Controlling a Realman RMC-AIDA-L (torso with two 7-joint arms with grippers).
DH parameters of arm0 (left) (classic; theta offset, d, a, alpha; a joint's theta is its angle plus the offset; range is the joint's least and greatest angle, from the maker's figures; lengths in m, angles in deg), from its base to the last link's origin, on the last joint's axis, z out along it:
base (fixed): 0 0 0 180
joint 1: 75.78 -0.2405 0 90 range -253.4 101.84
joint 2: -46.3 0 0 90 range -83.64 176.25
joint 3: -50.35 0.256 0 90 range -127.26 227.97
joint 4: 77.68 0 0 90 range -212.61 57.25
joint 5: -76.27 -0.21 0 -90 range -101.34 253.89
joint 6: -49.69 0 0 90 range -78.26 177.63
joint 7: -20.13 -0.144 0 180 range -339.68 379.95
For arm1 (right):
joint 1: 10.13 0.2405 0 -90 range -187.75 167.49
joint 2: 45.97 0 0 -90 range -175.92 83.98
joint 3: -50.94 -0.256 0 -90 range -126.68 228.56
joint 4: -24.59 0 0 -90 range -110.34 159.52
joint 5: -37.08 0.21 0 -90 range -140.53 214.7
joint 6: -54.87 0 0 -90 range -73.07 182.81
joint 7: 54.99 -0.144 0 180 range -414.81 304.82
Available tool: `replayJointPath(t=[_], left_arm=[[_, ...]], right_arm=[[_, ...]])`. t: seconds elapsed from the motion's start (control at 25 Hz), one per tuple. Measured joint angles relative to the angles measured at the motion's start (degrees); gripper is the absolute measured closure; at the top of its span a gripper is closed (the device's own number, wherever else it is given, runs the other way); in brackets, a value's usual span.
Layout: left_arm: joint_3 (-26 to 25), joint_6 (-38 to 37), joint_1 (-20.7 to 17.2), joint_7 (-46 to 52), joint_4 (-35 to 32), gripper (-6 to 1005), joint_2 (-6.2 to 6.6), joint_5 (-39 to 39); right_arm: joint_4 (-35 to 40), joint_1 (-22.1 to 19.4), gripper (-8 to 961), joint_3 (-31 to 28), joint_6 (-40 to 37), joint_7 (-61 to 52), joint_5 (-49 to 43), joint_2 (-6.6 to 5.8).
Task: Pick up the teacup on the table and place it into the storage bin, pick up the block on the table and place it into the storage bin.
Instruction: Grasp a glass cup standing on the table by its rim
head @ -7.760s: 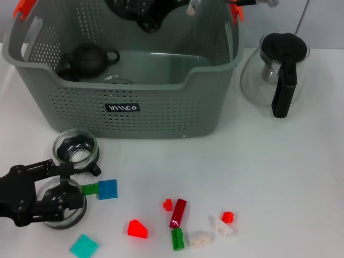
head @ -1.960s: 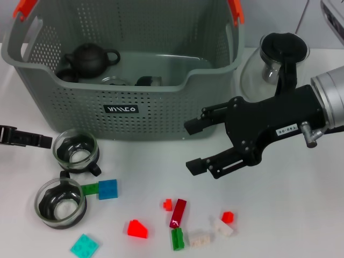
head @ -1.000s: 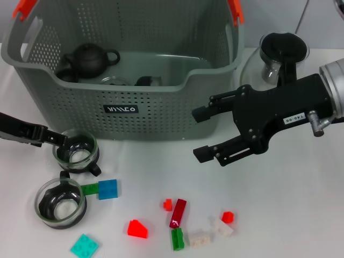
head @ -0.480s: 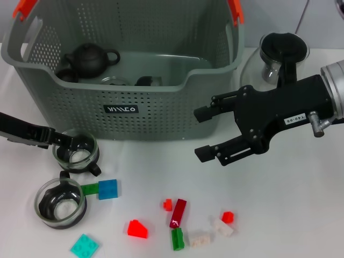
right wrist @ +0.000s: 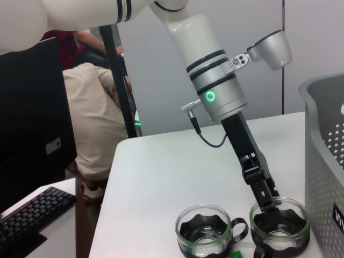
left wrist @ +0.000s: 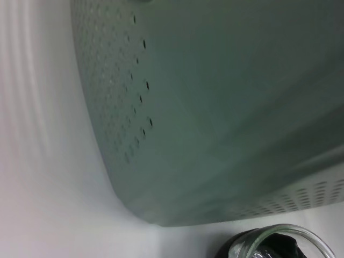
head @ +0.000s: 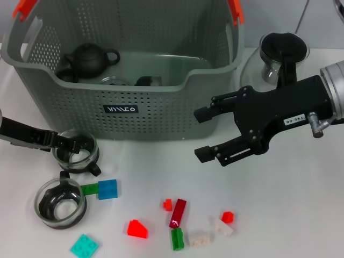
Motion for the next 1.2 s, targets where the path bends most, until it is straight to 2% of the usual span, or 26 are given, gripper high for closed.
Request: replayJointPath(t=[0.96,1.2], left_arm=[[0.2,1.1,0.4,0.2,-0.2,193,-0.72,-1.6],[3.6,2.2,-0.1,0.2,-0.1,311,-0.83,-1.7]], right_arm=[[-0.9,0.0,96,-0.9,0.2,1.2,0.0,-0.09],[-0.9,0.2,95,-1.1,0.2,1.2,0.0,-0.09]])
